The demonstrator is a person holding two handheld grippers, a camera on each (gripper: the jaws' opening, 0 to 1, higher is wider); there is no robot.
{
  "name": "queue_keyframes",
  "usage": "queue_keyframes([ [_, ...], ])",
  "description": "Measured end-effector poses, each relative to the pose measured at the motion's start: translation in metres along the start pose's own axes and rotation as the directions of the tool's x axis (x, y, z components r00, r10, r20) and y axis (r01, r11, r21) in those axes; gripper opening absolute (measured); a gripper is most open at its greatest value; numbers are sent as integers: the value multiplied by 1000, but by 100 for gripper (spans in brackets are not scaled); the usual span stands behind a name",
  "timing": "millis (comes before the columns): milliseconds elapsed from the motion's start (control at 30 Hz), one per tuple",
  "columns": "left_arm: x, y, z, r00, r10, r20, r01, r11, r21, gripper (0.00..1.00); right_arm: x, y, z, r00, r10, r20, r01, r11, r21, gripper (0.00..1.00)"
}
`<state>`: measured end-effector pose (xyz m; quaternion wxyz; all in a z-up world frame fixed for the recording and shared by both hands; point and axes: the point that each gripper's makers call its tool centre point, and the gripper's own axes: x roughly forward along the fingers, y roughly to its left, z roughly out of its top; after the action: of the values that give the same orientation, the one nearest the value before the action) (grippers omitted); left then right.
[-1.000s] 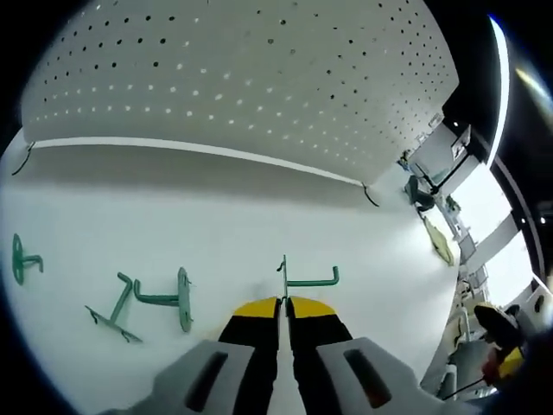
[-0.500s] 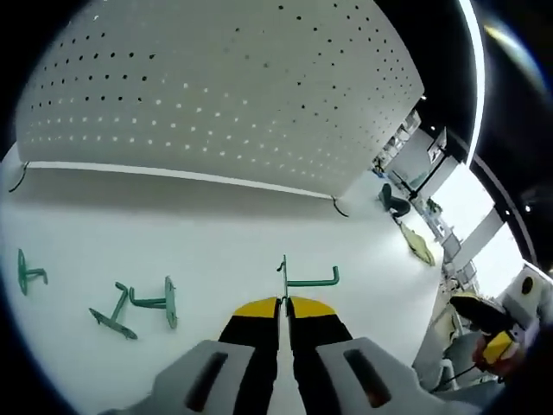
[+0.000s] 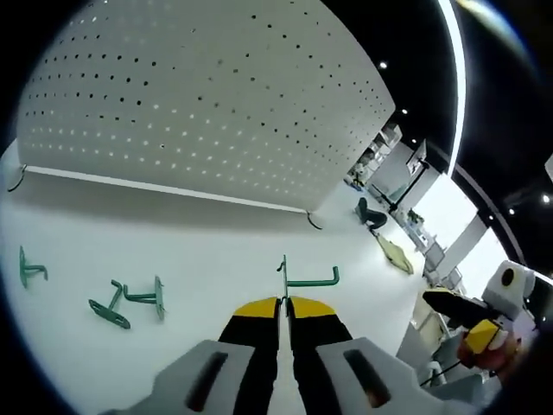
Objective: Insert the hook assembly into the mounting plate slot until the hook locks in place.
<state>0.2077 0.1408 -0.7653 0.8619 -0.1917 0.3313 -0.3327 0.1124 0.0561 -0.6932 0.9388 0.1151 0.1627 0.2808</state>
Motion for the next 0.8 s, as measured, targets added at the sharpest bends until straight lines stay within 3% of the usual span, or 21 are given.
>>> queue_keyframes([
  [367,-26,-21,-5,996,-79,46,77,997,32,4,1,18,2,1000,3,-2,-3,1000,-22,47],
  [467,-33,-25,-7,995,-89,52,87,996,36,4,2,22,8,999,3,33,-4,1000,22,45],
  [800,-53,-43,-8,985,-144,92,138,988,68,4,5,39,14,999,28,42,-28,1000,0,44],
])
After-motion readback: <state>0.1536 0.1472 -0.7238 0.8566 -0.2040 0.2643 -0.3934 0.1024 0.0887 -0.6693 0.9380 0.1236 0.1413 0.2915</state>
